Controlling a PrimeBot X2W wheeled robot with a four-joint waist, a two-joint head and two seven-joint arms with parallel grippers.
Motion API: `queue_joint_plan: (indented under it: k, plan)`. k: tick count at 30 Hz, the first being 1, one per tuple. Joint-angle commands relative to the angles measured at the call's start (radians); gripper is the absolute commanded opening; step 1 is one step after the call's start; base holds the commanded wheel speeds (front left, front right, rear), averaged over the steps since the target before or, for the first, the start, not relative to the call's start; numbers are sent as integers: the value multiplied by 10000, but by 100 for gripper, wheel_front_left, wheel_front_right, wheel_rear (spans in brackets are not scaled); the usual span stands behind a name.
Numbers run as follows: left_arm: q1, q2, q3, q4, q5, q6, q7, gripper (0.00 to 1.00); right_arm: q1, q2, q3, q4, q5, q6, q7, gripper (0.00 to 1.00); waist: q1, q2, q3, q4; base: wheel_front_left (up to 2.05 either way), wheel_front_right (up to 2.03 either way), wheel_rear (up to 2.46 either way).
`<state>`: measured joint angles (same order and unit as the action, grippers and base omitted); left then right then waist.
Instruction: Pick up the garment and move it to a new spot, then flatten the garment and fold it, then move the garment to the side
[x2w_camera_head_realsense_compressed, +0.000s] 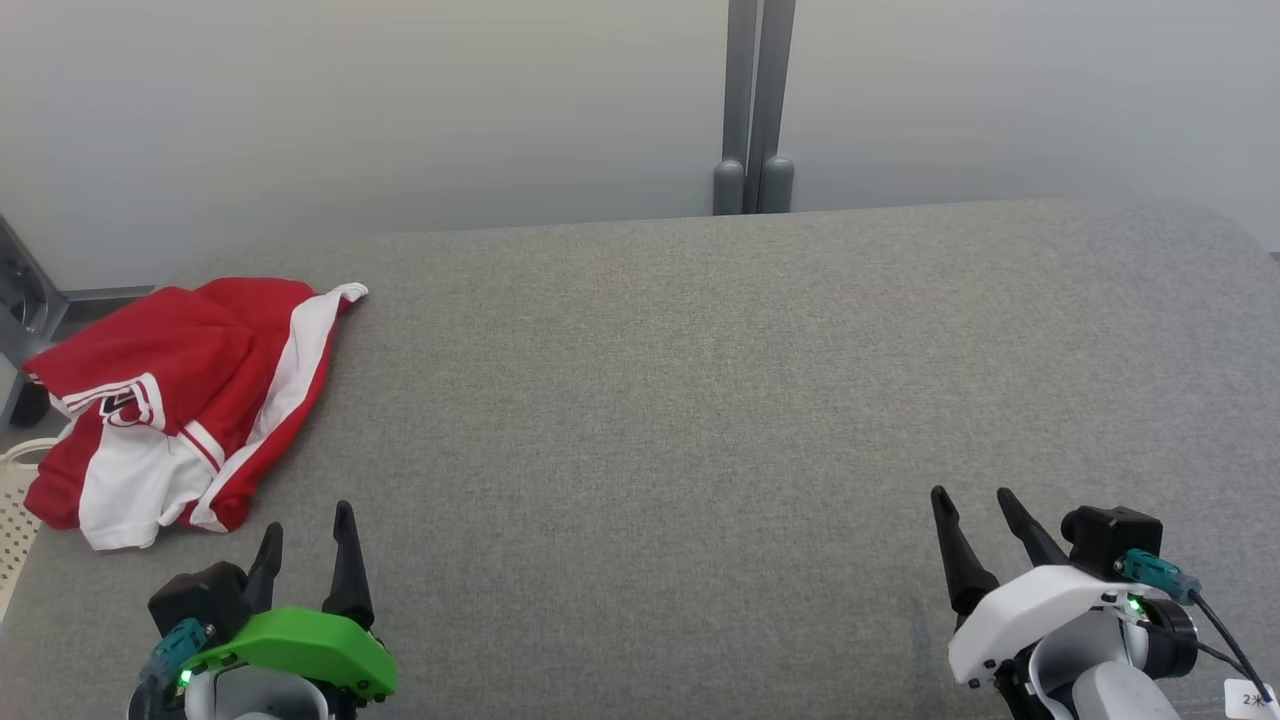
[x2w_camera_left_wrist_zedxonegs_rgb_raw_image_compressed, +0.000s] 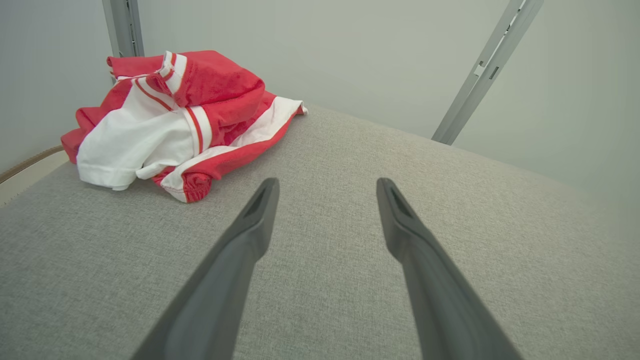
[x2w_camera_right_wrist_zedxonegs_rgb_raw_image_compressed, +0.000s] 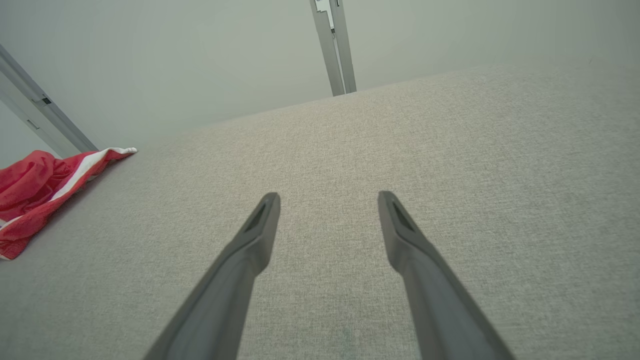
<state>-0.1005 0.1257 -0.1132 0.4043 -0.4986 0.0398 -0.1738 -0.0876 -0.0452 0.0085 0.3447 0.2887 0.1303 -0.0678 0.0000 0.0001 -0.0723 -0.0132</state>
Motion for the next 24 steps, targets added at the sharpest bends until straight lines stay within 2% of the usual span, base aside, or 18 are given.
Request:
queue_joint_plan:
  k: [1,24]
  plan:
    - [-252,120,-26,-25,181,49,-74,100,-72,-55,-12,-11,-229,5,-58,100,0,-1,-3,-7,0,0,0]
    - [-251,319,-416,322,1486,397,-210,100,-232,-65,86,481,-1940,5,-233,100,0,-1,-169,-88,0,0,0]
